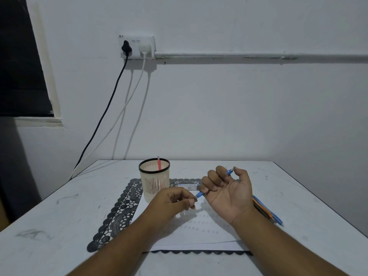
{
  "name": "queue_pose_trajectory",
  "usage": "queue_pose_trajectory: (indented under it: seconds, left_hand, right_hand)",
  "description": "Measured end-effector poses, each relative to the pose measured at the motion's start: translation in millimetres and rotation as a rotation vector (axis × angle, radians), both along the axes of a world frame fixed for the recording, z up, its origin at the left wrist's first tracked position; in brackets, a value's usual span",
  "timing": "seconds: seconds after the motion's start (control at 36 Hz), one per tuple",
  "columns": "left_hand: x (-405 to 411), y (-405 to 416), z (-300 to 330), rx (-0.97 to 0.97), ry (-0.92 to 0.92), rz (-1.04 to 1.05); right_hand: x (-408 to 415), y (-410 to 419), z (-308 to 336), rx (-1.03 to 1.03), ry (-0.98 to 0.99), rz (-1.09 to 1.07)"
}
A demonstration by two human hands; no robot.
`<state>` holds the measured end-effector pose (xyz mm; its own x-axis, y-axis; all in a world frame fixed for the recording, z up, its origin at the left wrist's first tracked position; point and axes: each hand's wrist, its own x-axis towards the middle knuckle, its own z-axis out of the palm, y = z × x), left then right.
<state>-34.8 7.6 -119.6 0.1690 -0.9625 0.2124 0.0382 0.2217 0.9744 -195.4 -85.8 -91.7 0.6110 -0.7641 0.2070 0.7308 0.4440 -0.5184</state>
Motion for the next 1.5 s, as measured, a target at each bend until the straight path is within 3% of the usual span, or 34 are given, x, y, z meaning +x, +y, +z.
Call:
queue_pose_trajectory:
  seconds: [0.17, 0.36, 0.56, 0.64, 0.89, 1.08, 1.25, 1.5]
  left_hand:
    - [-1.6, 1.2, 1.3, -0.004, 0.010, 0.006]
    - [2.1, 1.2, 1.2, 0.001, -0.130, 0.038]
    - [-2.5, 0.4, 0.1, 0.000, 0.042, 0.003]
    - [-2.3, 0.1, -0.7, -0.017, 0.033, 0.017]
    - [8.9, 1.2, 1.7, -0.077, -0.289, 0.118]
    - [27.1, 1.2, 6.2, -0.097, -0.456, 0.140]
    - [56.5, 3.5, 9.2, 0.044, -0.692, 0.220]
    - [67.9, -2.5, -4.2, 0.202, -1.173, 0.355]
  right_hand:
    - [-0.5, 2.2, 0.6, -0.006, 0.004, 0.005]
    - [-1.3, 3.4, 1.4, 0.015, -0.010, 0.011]
    - [0.6, 1.2, -3.5, 0.027, -0.030, 0.026]
    - [0.5, -0.2, -5.0, 0.020, -0.044, 0.037]
    - [4.5, 5.0, 3.7, -0.039, 0.055, -0.026]
    - [10.8, 13.8, -8.4, -0.347, 0.588, -0.146]
    - [6.5, 9.7, -10.6, -0.407, 0.576, -0.149]
    - [16.0, 29.8, -20.9, -0.654, 0.765, -0.024]
